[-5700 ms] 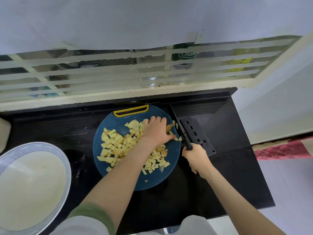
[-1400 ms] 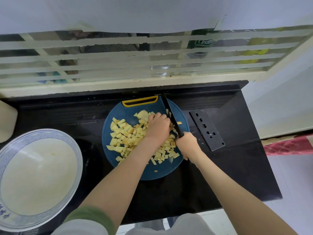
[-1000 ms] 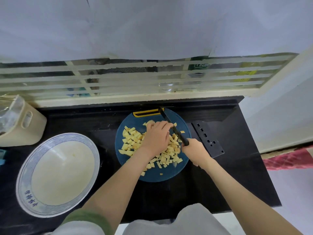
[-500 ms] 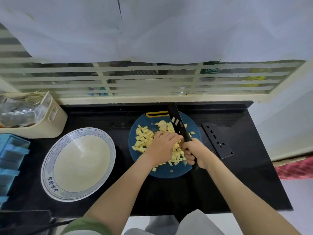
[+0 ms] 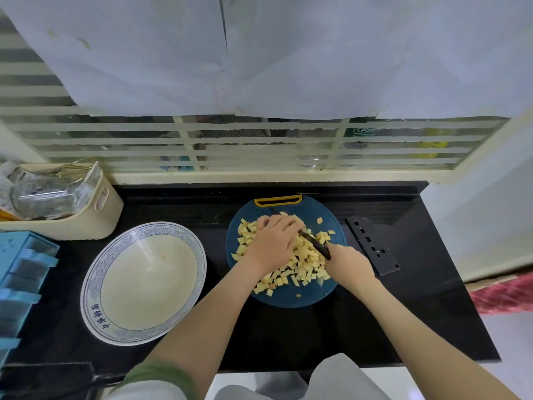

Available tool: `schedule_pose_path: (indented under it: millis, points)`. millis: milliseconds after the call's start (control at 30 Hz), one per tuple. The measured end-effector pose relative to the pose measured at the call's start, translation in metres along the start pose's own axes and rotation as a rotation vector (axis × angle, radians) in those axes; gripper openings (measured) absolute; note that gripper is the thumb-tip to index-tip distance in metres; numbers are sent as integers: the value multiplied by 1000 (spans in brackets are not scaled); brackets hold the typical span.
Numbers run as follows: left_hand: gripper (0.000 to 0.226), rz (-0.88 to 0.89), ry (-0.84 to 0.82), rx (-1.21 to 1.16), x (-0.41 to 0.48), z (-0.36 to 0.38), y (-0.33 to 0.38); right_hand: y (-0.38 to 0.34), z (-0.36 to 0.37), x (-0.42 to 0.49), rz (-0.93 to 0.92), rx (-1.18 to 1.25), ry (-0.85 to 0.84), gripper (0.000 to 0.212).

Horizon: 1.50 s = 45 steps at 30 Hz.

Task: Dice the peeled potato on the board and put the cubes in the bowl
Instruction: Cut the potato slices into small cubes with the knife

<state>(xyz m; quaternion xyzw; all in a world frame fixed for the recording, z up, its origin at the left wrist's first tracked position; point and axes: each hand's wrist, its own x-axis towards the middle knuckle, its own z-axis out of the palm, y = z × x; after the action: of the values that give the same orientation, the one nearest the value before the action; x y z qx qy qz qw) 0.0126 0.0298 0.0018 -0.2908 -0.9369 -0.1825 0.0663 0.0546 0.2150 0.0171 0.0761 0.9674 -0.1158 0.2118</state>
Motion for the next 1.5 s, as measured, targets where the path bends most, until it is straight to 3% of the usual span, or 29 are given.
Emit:
schedule_pose_path:
  millis: [133,333,467,567,767,933,1033,1267,1500]
  points:
    - [40,-49,-262,-33,4,-3,2,5,-6,-7,-109,-319,44,18]
    - [54,-142,-513,13,6,-3,-4,10,-1,-12,-217,-476,35,20]
    - [52,-99,-462,-3,9,-2,-2,13,4,-11,-215,-480,40,22]
    - [50,-24,-534,4,11,-3,1,16,4,-8,-226,-479,52,18]
    - [67,-425,-631,30,30,-11,-12,32,0,-8,-216,-453,37,17]
    - [54,-594,-377,12,60,-23,-33,58,-19,2,-156,-356,80,21]
    - [32,-642,-414,12,64,-15,-45,63,-21,10,-78,-280,86,18]
    - [37,-662,-489,-53,84,22,-46,57,-3,30,90,-27,95,11]
    - [29,-729,-583,-56,105,51,-44,57,9,47,137,65,85,4]
